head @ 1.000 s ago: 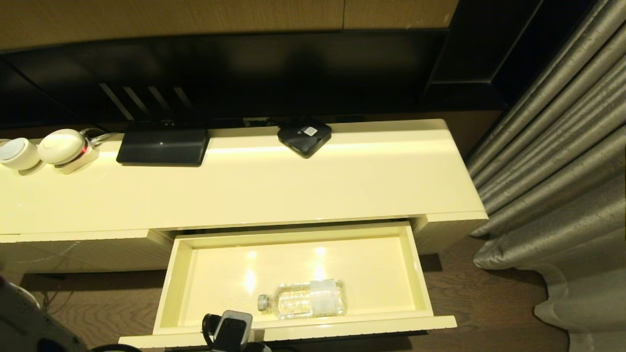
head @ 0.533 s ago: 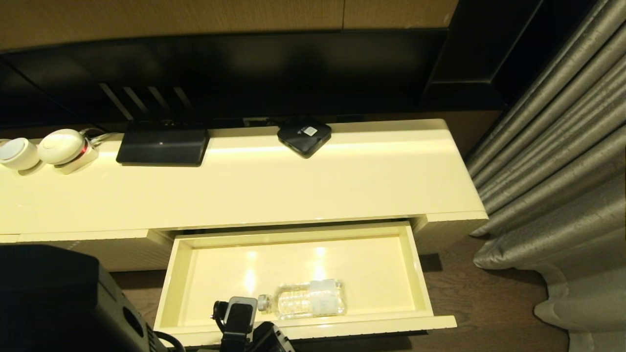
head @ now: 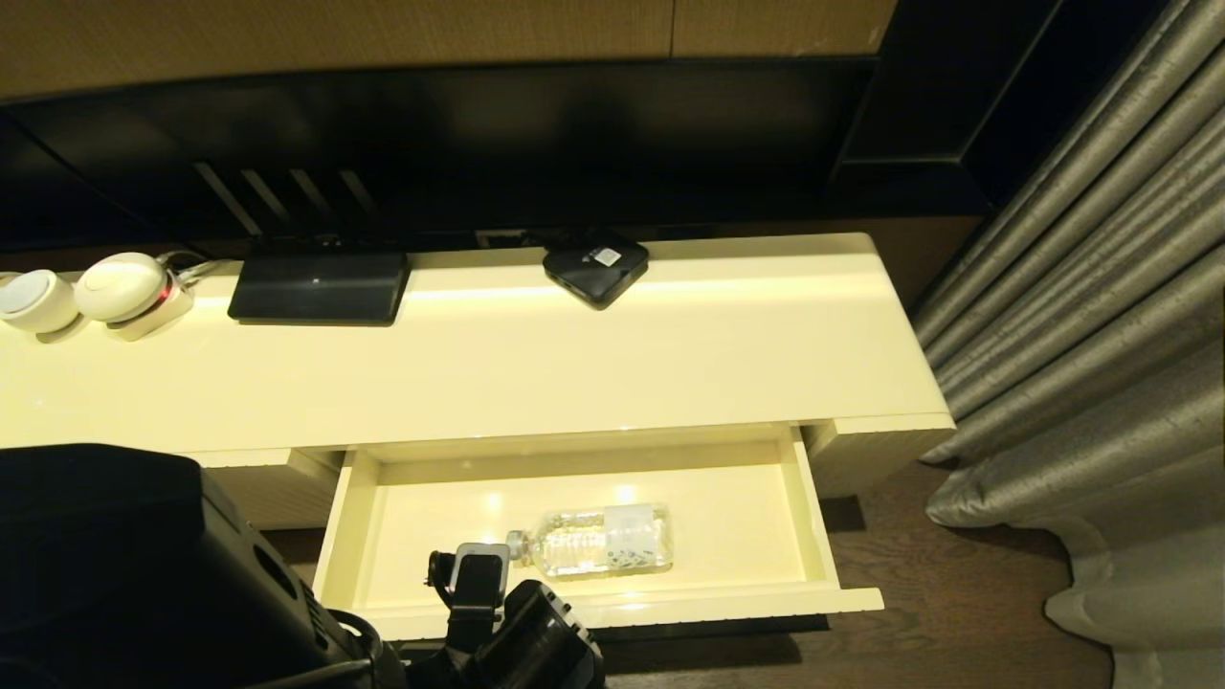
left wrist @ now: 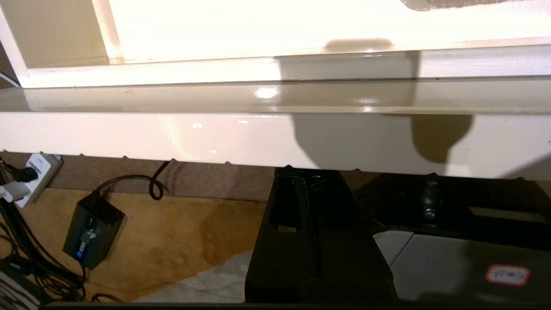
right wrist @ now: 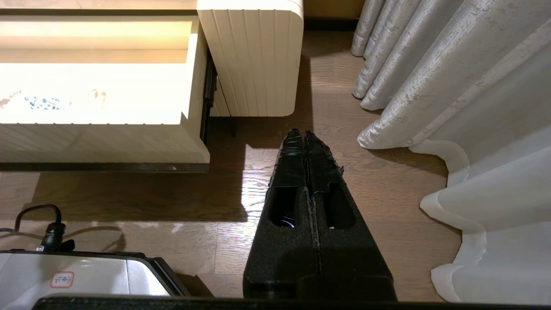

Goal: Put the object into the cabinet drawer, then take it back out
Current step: Close the drawer

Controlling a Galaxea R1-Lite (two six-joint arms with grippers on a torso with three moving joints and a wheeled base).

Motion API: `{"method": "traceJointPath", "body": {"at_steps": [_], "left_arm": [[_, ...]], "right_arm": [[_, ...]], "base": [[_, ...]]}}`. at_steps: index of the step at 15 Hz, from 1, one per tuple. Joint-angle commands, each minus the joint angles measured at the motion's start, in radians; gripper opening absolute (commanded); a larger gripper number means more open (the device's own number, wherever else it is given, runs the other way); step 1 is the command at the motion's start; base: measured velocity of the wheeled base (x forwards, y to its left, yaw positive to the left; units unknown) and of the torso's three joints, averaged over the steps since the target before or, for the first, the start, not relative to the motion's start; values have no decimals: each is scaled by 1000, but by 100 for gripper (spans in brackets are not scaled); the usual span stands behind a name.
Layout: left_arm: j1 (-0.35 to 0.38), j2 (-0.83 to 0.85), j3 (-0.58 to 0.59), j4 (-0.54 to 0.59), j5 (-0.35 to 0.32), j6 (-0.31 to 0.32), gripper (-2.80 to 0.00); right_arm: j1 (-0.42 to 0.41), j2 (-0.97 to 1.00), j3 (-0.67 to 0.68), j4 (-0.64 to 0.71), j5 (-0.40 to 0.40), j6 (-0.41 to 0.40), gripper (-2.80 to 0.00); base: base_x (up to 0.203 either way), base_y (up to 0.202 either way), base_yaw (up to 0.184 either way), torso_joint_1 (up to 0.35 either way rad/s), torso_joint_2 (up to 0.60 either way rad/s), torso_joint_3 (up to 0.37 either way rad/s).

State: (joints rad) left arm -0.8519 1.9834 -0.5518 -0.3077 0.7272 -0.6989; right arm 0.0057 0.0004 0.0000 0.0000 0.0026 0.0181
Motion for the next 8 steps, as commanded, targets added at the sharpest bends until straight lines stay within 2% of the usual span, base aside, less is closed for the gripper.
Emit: {"method": "traceJointPath", "body": {"at_steps": [1,8], "left_arm": [[32,2,-21,-5,6,4,-280],[135,5,-125,-6,5,76,-280]], "right_arm": [[0,1,0,0,0,0,-280],[0,1,0,-1,0,0,-280]], "base": [[0,0,0,0,0,0],[0,0,0,0,0,0]]}}
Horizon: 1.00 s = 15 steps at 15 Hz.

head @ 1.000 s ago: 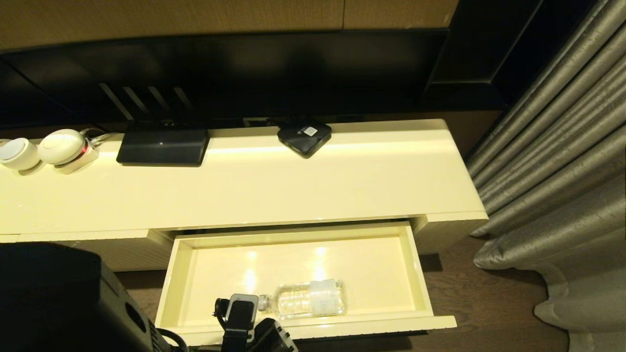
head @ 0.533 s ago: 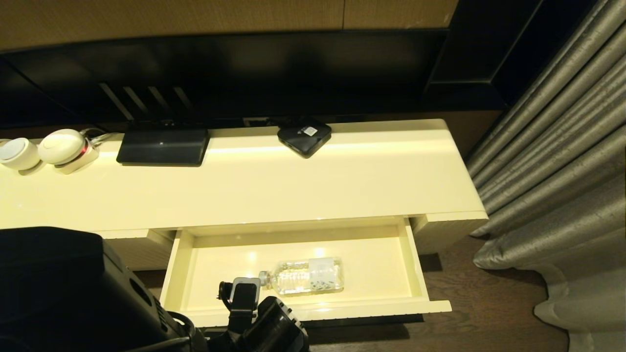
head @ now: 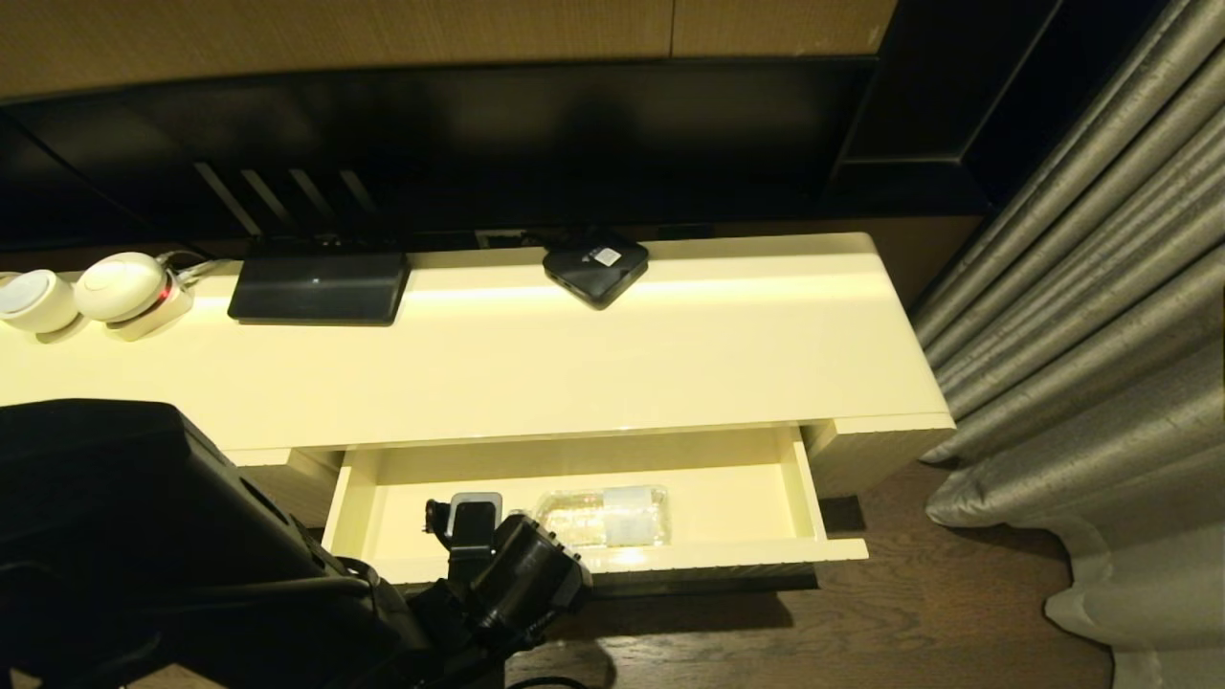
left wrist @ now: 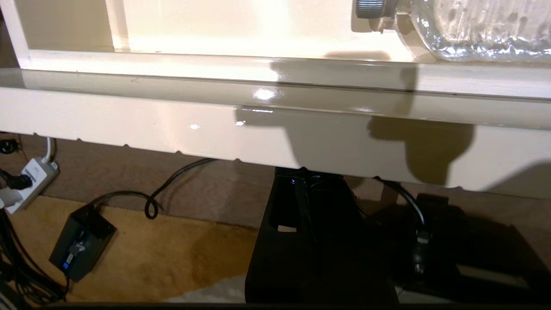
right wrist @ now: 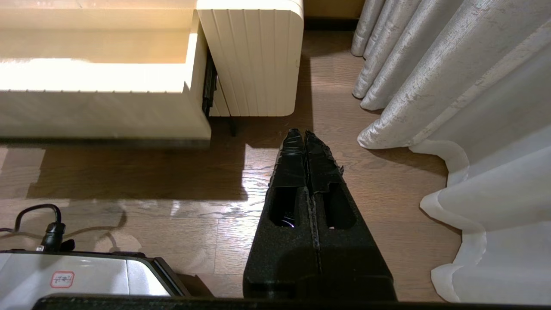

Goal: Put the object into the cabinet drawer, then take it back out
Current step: Close the drawer

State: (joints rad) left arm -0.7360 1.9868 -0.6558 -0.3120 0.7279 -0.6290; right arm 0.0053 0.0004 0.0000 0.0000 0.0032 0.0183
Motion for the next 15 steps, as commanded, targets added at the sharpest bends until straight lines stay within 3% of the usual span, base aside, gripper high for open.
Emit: {"method": "traceJointPath", "body": {"at_steps": [1,10,15], "left_arm": [[36,5,-46,-4,4,27,-280],[127,20,-194,-16,0,144,-280],[146,57,-241,-18,-1,153,-280]], "right_arm": [[1,1,0,0,0,0,-280],[1,1,0,0,0,2,-280],[1,1,1,0,0,0,-280]], "base": [[0,0,0,0,0,0],[0,0,0,0,0,0],[0,0,0,0,0,0]]}}
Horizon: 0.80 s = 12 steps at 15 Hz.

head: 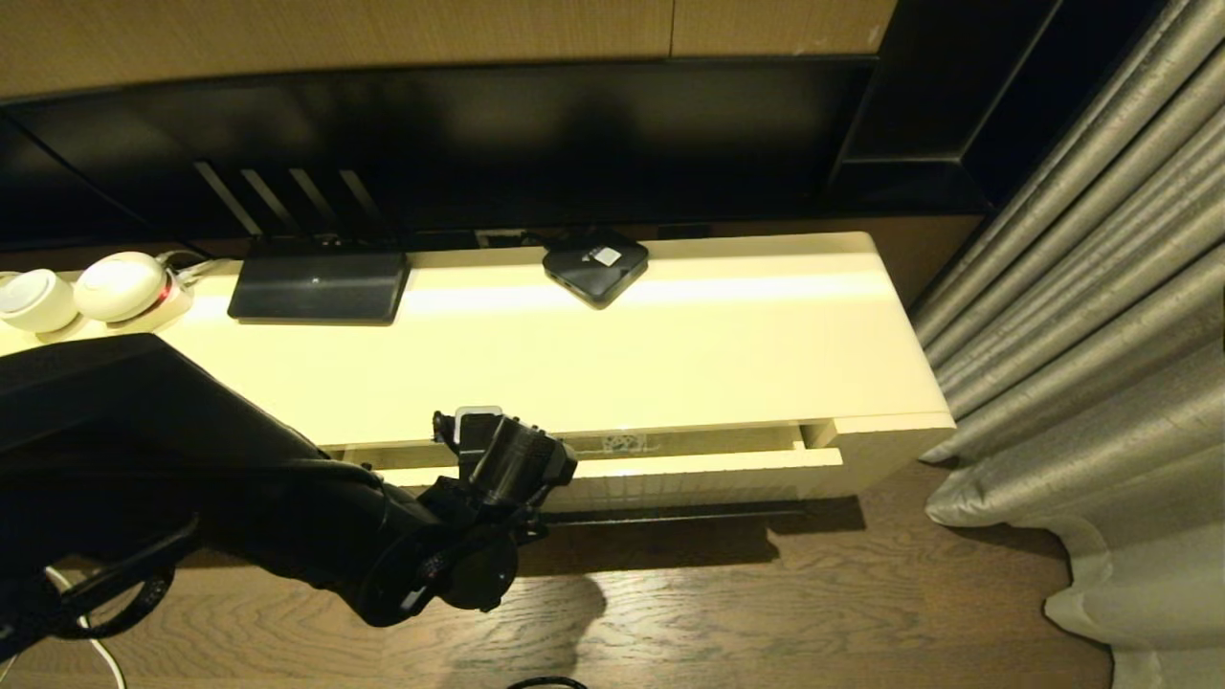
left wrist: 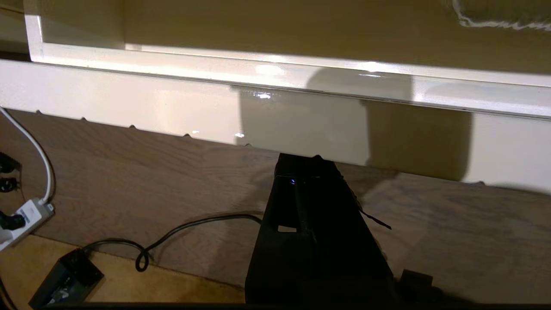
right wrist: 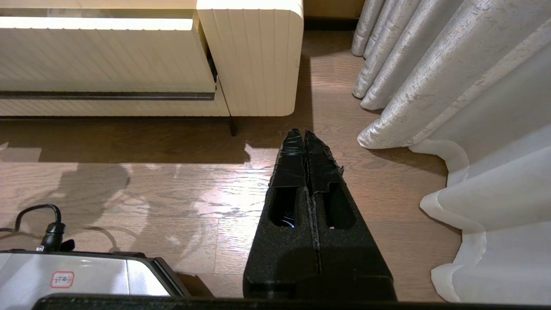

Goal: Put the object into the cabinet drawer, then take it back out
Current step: Close the drawer

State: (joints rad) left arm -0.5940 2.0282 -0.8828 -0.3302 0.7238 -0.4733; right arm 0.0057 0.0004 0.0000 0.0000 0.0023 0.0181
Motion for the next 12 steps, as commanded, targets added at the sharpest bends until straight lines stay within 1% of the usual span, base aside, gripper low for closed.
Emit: {"method": "traceJointPath", "body": {"at_steps": [1,8,12], "left_arm": [[14,22,-28,0,3,0,-280],[40,32,-113,2,3,24,-280],[39,3,-111,8,3,30,-280]], "right_arm": [[0,1,0,0,1,0,-280],[0,1,0,0,1,0,-280],[0,1,0,0,1,0,-280]], "base": [[0,0,0,0,0,0],[0,0,0,0,0,0],[0,0,0,0,0,0]]}}
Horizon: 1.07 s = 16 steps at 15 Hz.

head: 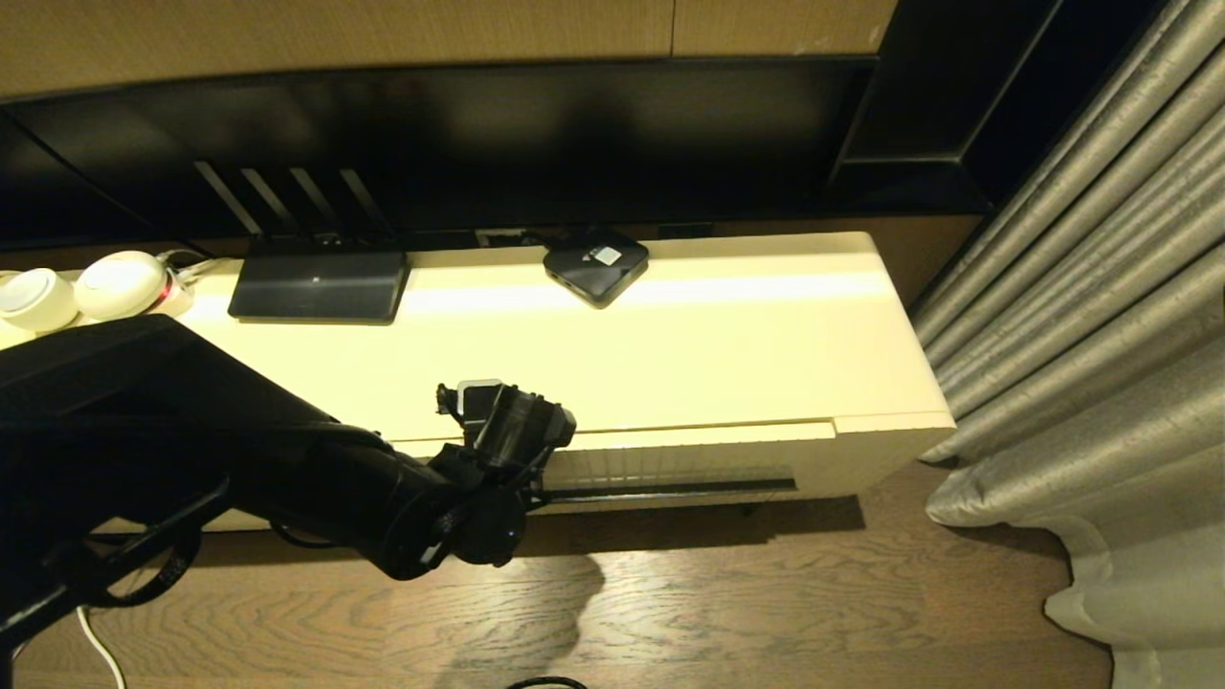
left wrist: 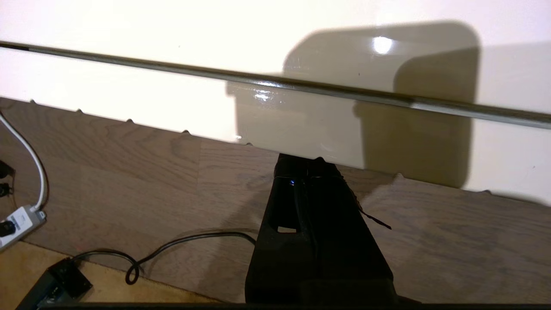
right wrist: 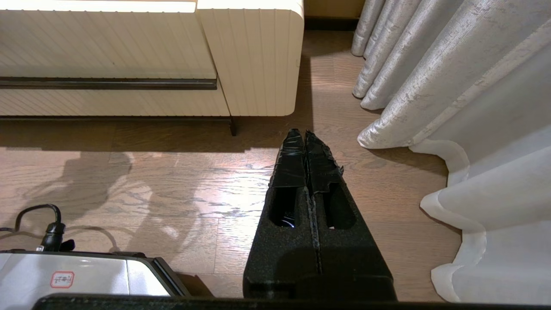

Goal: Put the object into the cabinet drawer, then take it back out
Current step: Close the drawer, then open the drawer

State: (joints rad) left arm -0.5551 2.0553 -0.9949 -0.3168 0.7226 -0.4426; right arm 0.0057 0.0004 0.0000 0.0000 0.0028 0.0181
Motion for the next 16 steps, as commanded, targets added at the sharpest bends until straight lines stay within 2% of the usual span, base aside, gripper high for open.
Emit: {"method": "traceJointPath", "body": {"at_steps": [1,4,7,10,12,14,16], "left_arm": [[0,-50,7,-1,4,2,-280],[-7,-156,31,11,1,25,-280],[-10,-322,38,59,-33,101,-280],[-7,-536,44,189,-120,240,-280],[0,-622,46,294,-176,339,-280],[13,-726,46,376,-215,432,-280],[19,-843,45,509,-245,543,-280]], "right_arm": [[0,1,0,0,0,0,-280],[0,1,0,0,0,0,-280],[0,1,0,0,0,0,-280],[0,1,0,0,0,0,-280],[0,1,0,0,0,0,-280],[0,1,0,0,0,0,-280],[0,1,0,0,0,0,-280]], "base": [[0,0,0,0,0,0],[0,0,0,0,0,0],[0,0,0,0,0,0],[0,0,0,0,0,0],[0,0,0,0,0,0],[0,0,0,0,0,0],[0,0,0,0,0,0]]}}
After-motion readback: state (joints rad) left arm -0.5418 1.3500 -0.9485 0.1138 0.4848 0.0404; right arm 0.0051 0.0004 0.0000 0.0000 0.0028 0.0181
